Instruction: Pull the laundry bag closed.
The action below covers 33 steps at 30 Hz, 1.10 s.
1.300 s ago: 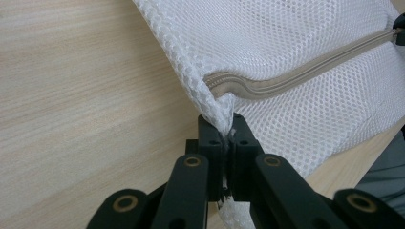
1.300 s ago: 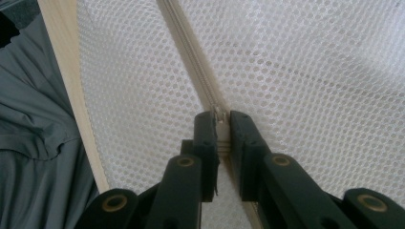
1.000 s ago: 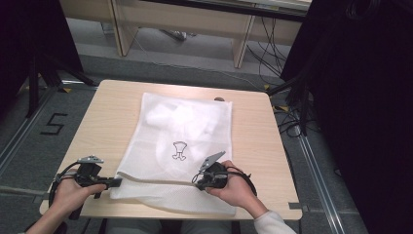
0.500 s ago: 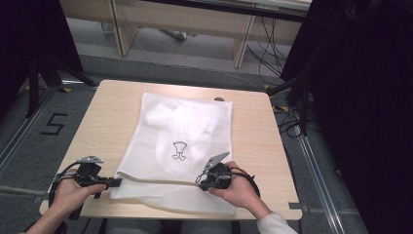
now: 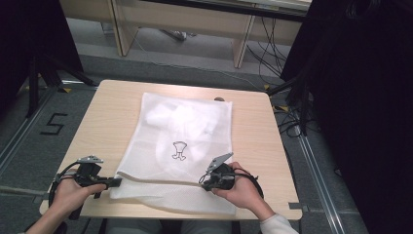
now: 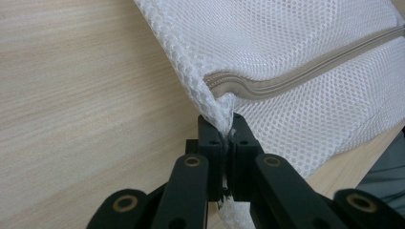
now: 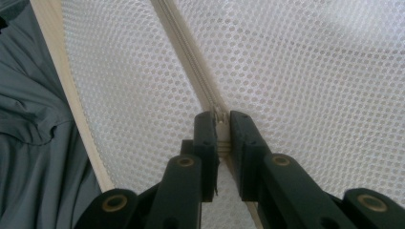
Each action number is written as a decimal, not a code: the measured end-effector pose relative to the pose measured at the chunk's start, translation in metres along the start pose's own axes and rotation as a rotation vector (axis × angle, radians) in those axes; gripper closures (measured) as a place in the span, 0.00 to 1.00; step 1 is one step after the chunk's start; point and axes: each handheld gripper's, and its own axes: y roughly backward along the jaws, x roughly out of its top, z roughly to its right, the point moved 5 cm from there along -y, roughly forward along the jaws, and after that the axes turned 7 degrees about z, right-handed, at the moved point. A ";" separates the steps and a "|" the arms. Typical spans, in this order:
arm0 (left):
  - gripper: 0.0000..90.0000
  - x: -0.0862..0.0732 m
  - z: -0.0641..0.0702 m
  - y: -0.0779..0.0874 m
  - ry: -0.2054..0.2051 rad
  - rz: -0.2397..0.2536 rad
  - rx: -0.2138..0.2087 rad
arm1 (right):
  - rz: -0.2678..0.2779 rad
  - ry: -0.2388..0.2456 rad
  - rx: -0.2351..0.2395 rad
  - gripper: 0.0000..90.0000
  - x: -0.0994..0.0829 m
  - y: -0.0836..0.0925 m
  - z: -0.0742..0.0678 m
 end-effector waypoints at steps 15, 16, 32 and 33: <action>0.96 0.000 0.000 0.000 0.001 0.001 0.001 | 0.005 -0.011 -0.010 0.92 -0.007 0.008 0.004; 0.96 0.000 0.000 0.000 0.000 0.001 0.002 | 0.004 -0.017 -0.006 0.92 -0.007 0.008 0.004; 0.96 0.001 0.000 -0.001 0.022 0.020 0.015 | 0.003 -0.033 -0.013 0.92 -0.015 0.016 0.010; 0.96 0.001 0.000 -0.001 0.022 0.020 0.015 | 0.008 -0.034 -0.015 0.92 -0.015 0.015 0.011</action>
